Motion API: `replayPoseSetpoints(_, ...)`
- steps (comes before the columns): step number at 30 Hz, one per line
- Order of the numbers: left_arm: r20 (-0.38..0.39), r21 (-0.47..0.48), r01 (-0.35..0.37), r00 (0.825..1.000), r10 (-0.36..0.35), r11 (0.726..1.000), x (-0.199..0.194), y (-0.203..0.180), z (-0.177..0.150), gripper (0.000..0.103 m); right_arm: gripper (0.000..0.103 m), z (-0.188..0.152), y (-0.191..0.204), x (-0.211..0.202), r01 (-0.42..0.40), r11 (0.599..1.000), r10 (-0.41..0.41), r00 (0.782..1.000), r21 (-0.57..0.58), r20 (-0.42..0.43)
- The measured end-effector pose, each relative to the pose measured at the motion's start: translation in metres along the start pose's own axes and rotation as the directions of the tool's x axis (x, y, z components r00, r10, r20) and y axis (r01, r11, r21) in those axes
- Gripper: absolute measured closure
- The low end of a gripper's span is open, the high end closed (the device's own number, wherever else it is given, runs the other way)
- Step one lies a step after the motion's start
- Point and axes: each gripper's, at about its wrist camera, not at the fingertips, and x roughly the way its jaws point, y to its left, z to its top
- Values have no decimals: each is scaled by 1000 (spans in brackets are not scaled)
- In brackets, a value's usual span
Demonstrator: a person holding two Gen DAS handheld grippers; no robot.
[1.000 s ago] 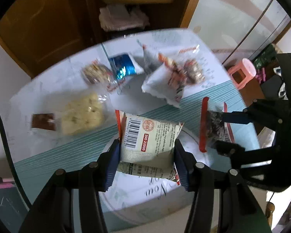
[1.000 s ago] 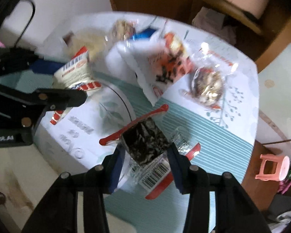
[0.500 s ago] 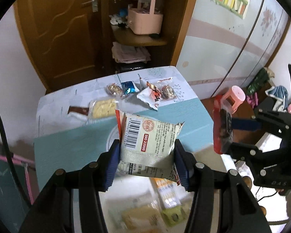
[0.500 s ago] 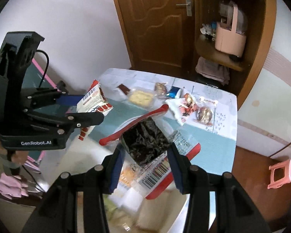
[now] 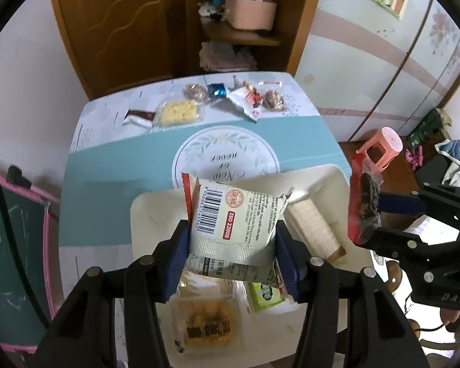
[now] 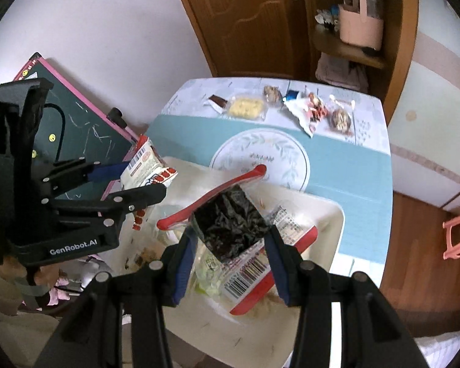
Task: Organize snacks
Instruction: 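Carry both packs over the white tray and open both tools to drop them, then move both open tools back over the snacks on the table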
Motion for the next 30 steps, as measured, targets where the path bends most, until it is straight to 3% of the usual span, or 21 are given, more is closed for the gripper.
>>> replayPoseSetpoints(4, -26, -31, -12, 1000, 12, 999, 6, 1, -10, 43, 57, -11, 4, 4, 22, 1000, -22, 999, -3, -24)
replayPoseSetpoints(9, -44, -66, -13, 999, 10, 998, 6, 1, -18, 20, 57, -19, 7, 4, 40, 999, -40, 999, -4, -34)
replayPoseSetpoints(12, -53, -77, -22, 998, 18, 997, 6, 0, -20, 17, 55, -20, 6, 3, 35, 999, -34, 999, 11, -31)
replayPoseSetpoints(16, -64, -87, -40, 997, 35, 995, 6, 0, -23, 16, 45, -22, 3, 4, 40, 999, -39, 999, 35, -33)
replayPoseSetpoints(22, -37, -90, -38, 999, 35, 995, -1, -5, -27, 1, 44, -27, 0, 4, 37, 998, -35, 999, 54, -41)
replayPoseSetpoints(30, -29, -89, -54, 998, 51, 995, -5, -6, -27, 0, 44, -31, 0, 4, 27, 997, -24, 998, 71, -50)
